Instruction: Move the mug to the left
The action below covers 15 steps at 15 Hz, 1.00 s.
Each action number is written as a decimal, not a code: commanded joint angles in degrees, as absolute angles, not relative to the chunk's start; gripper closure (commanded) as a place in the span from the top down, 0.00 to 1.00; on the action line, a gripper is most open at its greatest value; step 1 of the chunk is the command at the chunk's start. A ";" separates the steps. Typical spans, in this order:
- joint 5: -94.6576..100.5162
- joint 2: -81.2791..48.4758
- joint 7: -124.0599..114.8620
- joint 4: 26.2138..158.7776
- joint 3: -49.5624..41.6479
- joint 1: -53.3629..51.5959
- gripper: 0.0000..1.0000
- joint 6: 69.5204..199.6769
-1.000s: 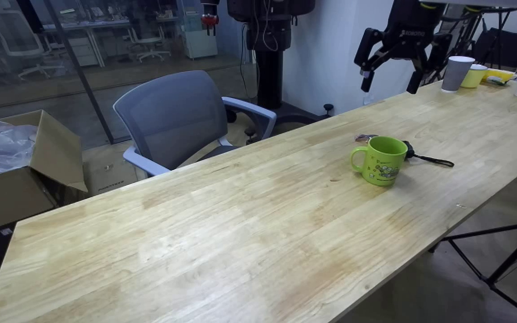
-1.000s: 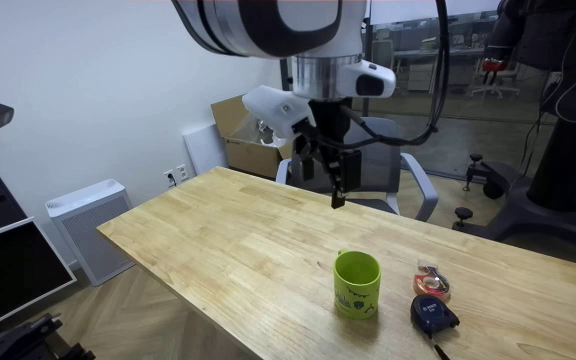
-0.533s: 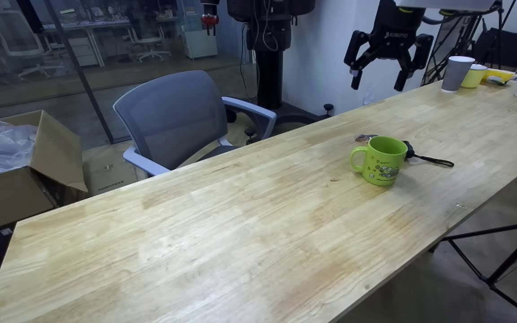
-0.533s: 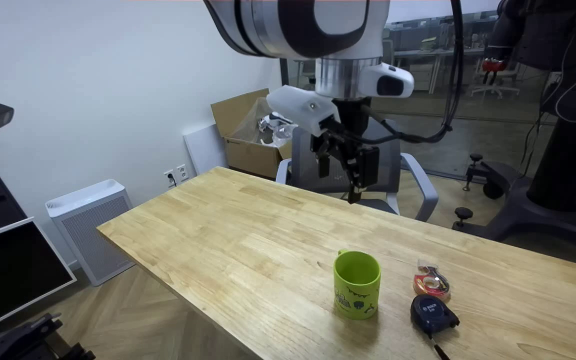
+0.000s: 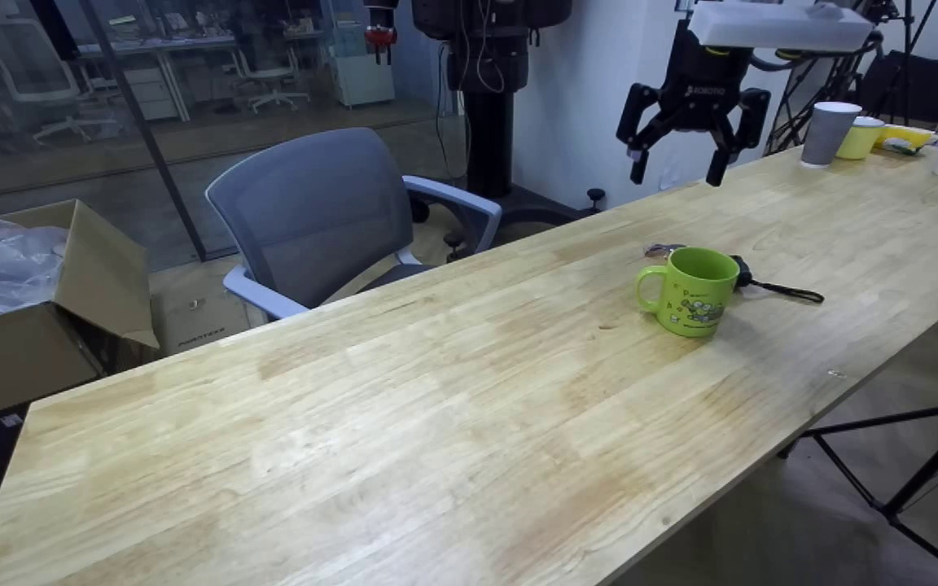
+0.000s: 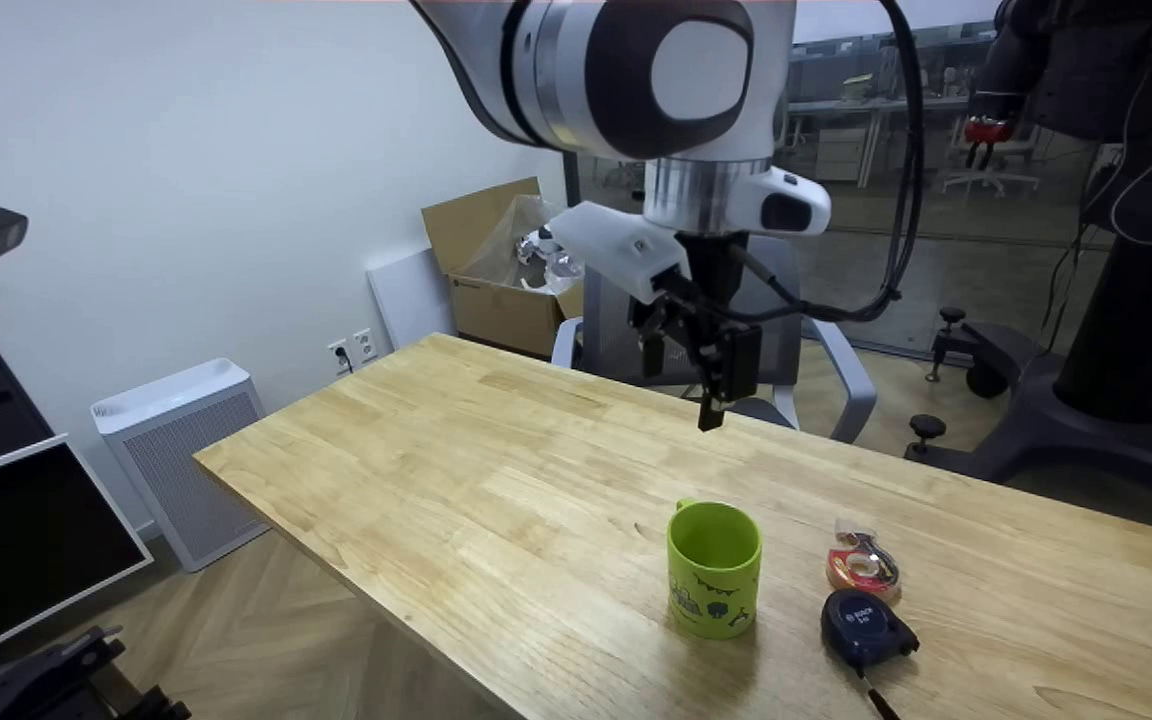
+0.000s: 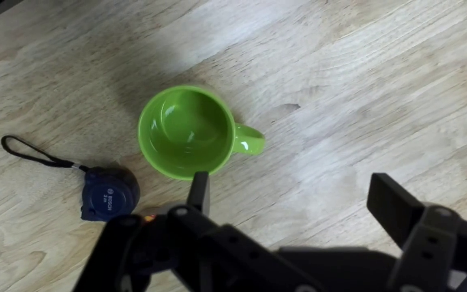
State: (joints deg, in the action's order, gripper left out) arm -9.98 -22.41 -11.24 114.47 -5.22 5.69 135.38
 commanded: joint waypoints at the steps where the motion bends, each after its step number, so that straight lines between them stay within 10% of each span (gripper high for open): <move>1: -10.00 -22.42 -11.22 114.31 -5.28 5.65 1.00 135.21; 15: -10.07 -25.91 -11.36 113.67 -5.36 5.74 1.00 135.62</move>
